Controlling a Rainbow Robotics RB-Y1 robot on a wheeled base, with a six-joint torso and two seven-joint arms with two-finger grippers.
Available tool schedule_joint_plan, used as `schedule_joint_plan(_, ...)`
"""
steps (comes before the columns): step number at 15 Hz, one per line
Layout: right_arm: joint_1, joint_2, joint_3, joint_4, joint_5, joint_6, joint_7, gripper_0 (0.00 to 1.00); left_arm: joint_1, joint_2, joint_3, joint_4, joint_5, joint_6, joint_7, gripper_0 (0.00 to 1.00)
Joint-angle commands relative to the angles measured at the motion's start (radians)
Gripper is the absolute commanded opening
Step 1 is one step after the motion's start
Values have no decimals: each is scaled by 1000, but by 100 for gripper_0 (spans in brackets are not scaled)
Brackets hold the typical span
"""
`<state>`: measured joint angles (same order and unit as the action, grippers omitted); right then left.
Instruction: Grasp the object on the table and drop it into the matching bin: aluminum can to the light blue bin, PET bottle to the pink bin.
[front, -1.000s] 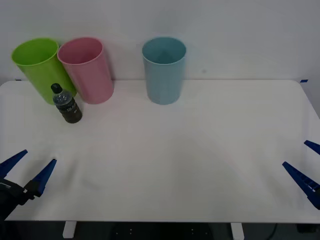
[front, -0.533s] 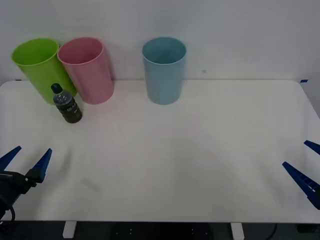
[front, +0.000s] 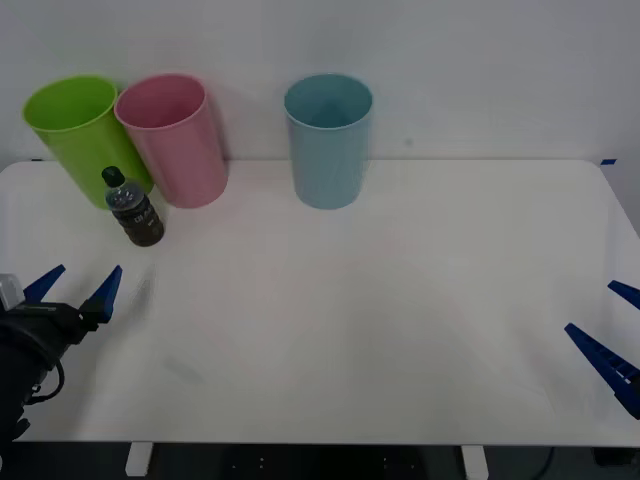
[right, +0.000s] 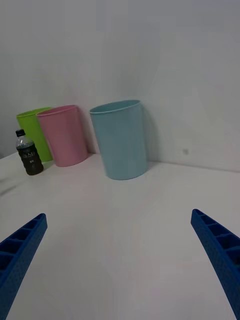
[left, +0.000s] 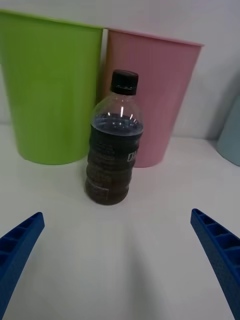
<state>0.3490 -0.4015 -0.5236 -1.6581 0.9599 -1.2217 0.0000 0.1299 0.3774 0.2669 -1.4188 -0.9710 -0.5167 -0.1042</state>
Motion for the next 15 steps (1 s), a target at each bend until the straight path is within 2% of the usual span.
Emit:
schedule_joint_plan(1,0,0,0,0,0,0,0,100,-89,0,0,90,-20,0,-5,100)
schedule_joint_plan(15,0,0,0,0,0,0,0,100,-432,-21,2,417,-183,66,0,100)
